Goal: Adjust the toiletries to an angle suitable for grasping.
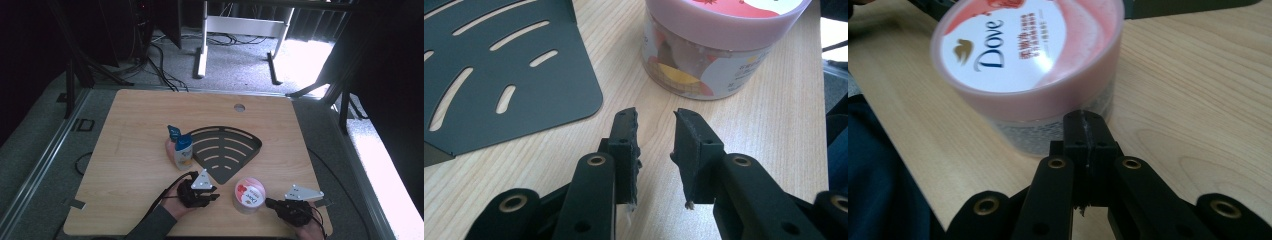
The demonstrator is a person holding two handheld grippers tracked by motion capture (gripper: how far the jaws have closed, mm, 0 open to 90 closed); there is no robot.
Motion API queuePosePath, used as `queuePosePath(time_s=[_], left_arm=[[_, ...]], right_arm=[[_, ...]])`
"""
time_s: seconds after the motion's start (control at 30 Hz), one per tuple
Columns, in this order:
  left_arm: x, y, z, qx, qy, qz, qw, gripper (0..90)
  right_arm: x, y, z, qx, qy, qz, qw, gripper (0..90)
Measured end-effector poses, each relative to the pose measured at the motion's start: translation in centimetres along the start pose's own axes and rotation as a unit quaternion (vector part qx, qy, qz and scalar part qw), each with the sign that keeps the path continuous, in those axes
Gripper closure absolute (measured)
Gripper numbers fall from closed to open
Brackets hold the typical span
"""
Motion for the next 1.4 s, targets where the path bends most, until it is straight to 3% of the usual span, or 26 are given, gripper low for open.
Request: queuePosePath(time_s=[0.27,0.63,0.73,0.8,0.87,0.93,1.03,1.27,1.4], left_arm=[[0.1,-0.1,-0.2,0.001,-0.003,-0.001,1.0,62.4],[-0.2,0.0,0.1,0.008,0.0,-0.011,0.9999,51.5],[-0.3,0.0,0.1,0.01,-0.001,-0.003,0.9999,48.0],[-0.4,-0.1,0.0,0.006,-0.006,0.004,1.0,43.9],[-0.2,-0.1,-0.1,0.009,-0.008,0.009,0.9999,43.8],[-0.1,-0.1,-0.3,0.009,-0.013,0.011,0.9998,37.8],[0.2,-0.2,-0.6,0.006,-0.02,0.008,0.9997,34.1],[0.5,-0.4,-1.3,0.013,-0.037,-0.009,0.9992,31.0],[0.7,-0.4,-1.7,0.016,-0.036,-0.02,0.999,28.1]], right_arm=[[-0.7,0.4,-0.6,0.006,0.01,0.007,0.9999,90.0],[-2.9,1.4,-3.1,0.0,0.052,0.041,0.9978,86.1],[-3.4,1.5,-3.4,-0.002,0.059,0.052,0.9969,77.0],[-3.2,1.4,-3.5,-0.005,0.055,0.047,0.9974,67.2],[-2.9,1.3,-3.5,-0.008,0.048,0.047,0.9977,63.3],[-2.6,1.0,-3.7,-0.017,0.044,0.051,0.9976,51.8],[-2.6,1.0,-4.1,-0.022,0.045,0.055,0.9972,42.3],[-3.1,1.0,-4.7,-0.02,0.065,0.078,0.9946,33.7],[-3.5,1.2,-5.2,-0.011,0.086,0.093,0.9919,30.2]])
Point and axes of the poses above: each handheld gripper's, and its own axes: z roughly backward along the jaws, y roughly out of its top, x roughly to its right, the point moved 10 cm from there along -z, roughly forward along the jaws, and after that the axes turned 15 degrees about x, right-handed, at the moved point
